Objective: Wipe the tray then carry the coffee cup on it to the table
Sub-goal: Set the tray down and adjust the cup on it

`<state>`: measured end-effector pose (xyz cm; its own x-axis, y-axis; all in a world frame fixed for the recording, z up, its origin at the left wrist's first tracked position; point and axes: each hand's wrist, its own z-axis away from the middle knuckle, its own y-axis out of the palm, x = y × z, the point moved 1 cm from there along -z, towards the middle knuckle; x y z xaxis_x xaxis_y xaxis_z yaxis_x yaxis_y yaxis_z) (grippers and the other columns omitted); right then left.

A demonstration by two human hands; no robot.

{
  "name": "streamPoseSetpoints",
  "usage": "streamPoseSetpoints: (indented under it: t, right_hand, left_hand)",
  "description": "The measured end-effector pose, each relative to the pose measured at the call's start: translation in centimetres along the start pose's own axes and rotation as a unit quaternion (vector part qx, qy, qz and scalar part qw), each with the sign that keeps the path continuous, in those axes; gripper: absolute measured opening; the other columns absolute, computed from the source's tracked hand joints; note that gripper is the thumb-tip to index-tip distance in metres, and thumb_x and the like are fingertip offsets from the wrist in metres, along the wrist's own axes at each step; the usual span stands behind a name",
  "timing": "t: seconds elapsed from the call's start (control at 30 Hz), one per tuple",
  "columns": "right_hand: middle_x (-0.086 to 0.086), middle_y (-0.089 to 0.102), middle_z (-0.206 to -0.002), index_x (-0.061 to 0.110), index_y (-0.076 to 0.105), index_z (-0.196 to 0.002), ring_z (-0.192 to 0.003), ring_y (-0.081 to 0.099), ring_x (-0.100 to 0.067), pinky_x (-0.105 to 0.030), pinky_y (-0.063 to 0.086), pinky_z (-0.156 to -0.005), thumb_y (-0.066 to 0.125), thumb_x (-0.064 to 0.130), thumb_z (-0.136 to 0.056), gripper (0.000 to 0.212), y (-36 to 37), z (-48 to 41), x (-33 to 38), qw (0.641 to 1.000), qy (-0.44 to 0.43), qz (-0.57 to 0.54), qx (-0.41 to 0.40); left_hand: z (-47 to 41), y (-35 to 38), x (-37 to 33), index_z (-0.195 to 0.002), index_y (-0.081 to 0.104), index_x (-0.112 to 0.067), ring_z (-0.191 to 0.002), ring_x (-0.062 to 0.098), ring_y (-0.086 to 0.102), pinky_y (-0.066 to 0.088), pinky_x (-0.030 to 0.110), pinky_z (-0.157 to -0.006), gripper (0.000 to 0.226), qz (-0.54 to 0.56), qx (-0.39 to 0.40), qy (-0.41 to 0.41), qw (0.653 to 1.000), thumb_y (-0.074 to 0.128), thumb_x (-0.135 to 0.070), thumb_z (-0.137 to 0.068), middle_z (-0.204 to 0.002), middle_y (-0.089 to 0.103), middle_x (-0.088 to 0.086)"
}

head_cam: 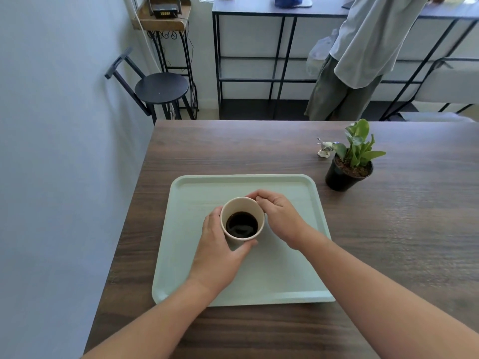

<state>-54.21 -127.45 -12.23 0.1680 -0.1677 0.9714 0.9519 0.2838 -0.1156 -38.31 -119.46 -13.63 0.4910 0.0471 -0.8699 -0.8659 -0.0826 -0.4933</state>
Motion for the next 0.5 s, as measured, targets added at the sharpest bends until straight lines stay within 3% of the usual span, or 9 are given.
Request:
streamPoseSetpoints:
  t: [0.07, 0.17, 0.33, 0.5]
  right_hand:
    - [-0.013, 0.074, -0.094, 0.008, 0.072, -0.096, -0.085, 0.067, -0.016, -0.030, 0.053, -0.081, 0.041, 0.009, -0.099, 0.031, 0.0, 0.4, -0.1, 1.000, 0.000, 0.004, -0.024]
    - [-0.007, 0.075, -0.091, 0.012, 0.073, -0.095, -0.090, 0.068, -0.022, -0.033, 0.054, -0.081, 0.042, 0.011, -0.099, 0.031, 0.1, 1.4, -0.4, 0.998, 0.000, 0.011, -0.065]
    - [0.004, 0.075, -0.088, 0.020, 0.073, -0.093, -0.085, 0.068, -0.007, -0.016, 0.050, -0.070, 0.040, 0.014, -0.100, 0.033, 0.9, 3.4, -1.1, 0.987, 0.004, 0.016, -0.161]
    - [0.005, 0.074, -0.087, 0.023, 0.071, -0.092, -0.086, 0.068, -0.008, -0.020, 0.052, -0.073, 0.039, 0.018, -0.102, 0.034, 1.9, 5.1, -1.6, 0.976, 0.007, 0.012, -0.216]
  left_hand:
    - [-0.6, -0.5, -0.2, -0.133, 0.044, -0.032, -0.117, -0.001, 0.051, 0.049, 0.028, -0.097, 0.077, -0.002, 0.029, 0.010, 1.000, 0.086, -0.039, -0.068, -0.123, 0.054, -0.017]
    - [-1.6, -1.3, -0.4, -0.129, 0.047, -0.036, -0.116, 0.004, 0.054, 0.051, 0.036, -0.097, 0.074, 0.002, 0.089, 0.023, 0.996, 0.087, -0.035, -0.067, -0.121, 0.057, -0.018]
    - [-3.1, -2.3, -0.5, -0.132, 0.046, -0.044, -0.117, 0.002, 0.057, 0.050, 0.034, -0.101, 0.075, 0.009, 0.188, 0.041, 0.981, 0.085, -0.031, -0.069, -0.124, 0.059, -0.022]
    - [-3.6, -2.6, -0.3, -0.138, 0.040, -0.048, -0.122, -0.002, 0.053, 0.049, 0.027, -0.102, 0.079, 0.006, 0.245, 0.049, 0.968, 0.082, -0.029, -0.073, -0.129, 0.056, -0.025]
